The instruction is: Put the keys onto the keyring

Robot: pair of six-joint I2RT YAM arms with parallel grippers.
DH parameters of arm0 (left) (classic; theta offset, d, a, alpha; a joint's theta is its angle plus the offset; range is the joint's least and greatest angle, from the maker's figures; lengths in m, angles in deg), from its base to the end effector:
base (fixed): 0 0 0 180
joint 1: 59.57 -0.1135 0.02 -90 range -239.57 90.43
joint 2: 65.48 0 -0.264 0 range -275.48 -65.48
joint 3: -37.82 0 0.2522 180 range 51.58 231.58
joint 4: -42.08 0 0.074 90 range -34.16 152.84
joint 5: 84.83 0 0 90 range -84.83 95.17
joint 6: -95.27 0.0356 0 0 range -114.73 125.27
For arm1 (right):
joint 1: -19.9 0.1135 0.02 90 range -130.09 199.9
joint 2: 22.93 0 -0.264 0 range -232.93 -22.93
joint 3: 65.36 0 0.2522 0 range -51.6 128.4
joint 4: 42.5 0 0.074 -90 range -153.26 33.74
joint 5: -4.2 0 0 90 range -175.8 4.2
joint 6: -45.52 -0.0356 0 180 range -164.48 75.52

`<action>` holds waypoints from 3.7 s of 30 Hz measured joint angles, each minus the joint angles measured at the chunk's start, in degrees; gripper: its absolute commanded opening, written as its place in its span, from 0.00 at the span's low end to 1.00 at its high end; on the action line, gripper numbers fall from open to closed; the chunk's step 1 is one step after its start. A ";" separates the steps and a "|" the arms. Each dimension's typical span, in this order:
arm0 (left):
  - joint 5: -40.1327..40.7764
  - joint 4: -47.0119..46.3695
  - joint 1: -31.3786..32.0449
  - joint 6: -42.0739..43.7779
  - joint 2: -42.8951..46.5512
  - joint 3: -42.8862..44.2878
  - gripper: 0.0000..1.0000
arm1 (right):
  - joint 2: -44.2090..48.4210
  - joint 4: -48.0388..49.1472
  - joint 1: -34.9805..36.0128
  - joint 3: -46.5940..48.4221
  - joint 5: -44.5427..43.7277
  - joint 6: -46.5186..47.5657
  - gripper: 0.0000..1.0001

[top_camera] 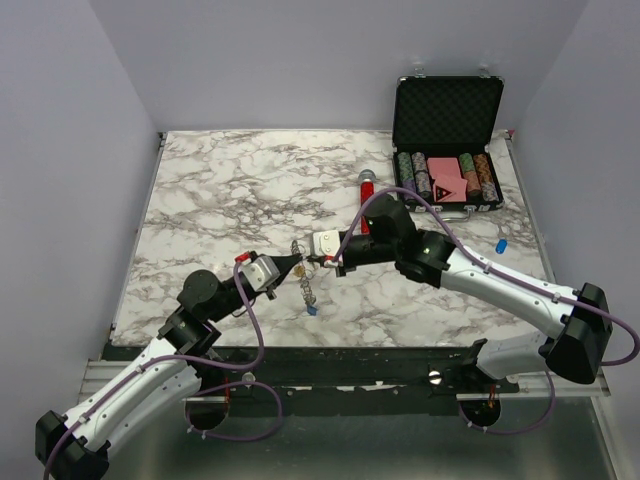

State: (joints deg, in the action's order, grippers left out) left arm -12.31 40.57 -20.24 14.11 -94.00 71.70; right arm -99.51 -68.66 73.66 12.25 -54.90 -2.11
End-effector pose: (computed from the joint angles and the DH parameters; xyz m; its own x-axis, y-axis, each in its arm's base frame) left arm 0.1064 -0.1010 0.2760 0.2198 0.0094 -0.9755 0.8111 0.5539 0.1881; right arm 0.1659 0.2572 0.3304 0.4661 -0.3422 -0.8159 -0.8836 -0.1331 -0.4490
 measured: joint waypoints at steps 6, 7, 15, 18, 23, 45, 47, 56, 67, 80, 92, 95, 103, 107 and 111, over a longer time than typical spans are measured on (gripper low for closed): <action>1.68 -1.09 0.00 -2.10 0.00 -0.07 0.00 | 0.00 2.23 -0.24 -0.57 -0.02 -2.34 0.09; 1.90 -1.44 0.00 -2.45 0.00 -0.15 0.00 | 0.00 2.54 -0.26 -0.59 -0.02 -2.78 0.10; 2.84 -4.33 0.00 -3.85 0.02 -0.44 0.00 | 0.00 2.99 -0.22 -0.66 0.57 -5.33 0.23; 2.93 -5.14 0.00 -4.17 0.07 -0.61 0.00 | 0.17 2.99 -0.20 -0.66 1.29 -5.92 0.26; 2.95 -6.23 0.00 -4.48 0.59 -1.29 0.00 | 0.90 2.73 -0.20 -0.66 1.73 -6.84 0.27; -1.51 -12.63 -0.66 -10.43 6.69 -5.20 0.00 | 0.13 -0.35 -3.85 5.22 13.46 -16.92 0.44; -2.10 -13.35 -0.66 -11.21 6.78 -5.70 0.00 | -0.66 -0.81 -3.85 5.57 15.13 -17.22 0.41; -3.17 -14.62 -0.72 -13.90 8.28 -7.82 0.00 | -2.58 -1.66 -3.91 6.97 18.21 -19.30 0.32; -3.19 -15.23 -1.03 -14.95 8.92 -8.07 0.00 | -4.28 -2.29 -3.91 8.96 18.29 -19.89 0.32; -3.17 -15.47 -1.03 -15.50 8.96 -8.41 0.00 | -4.55 -2.73 -3.89 9.03 18.25 -20.48 0.38; -3.17 -15.43 -1.03 -15.52 9.11 -8.44 0.00 | -4.52 -2.82 -4.15 9.16 18.25 -21.42 0.38; -3.19 -15.45 -1.03 -15.54 9.11 -8.44 0.00 | -4.52 -3.13 -4.26 9.27 18.27 -21.42 0.38; -3.56 -15.47 -1.01 -15.58 9.29 -8.44 0.00 | -4.52 -3.82 -4.28 9.38 18.25 -21.35 0.39; -3.63 -15.50 -1.01 -15.58 9.29 -8.44 0.00 | -4.52 -4.04 -4.28 9.60 18.25 -21.11 0.38; -3.76 -15.52 -1.01 -15.72 9.29 -8.44 0.00 | -4.52 -3.98 -4.28 9.60 18.32 -21.16 0.32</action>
State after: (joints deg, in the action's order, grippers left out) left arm -16.07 25.05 -21.24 -1.61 -84.71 63.26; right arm -104.03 -72.64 69.38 21.85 -36.59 -23.27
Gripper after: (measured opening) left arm 0.006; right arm 0.355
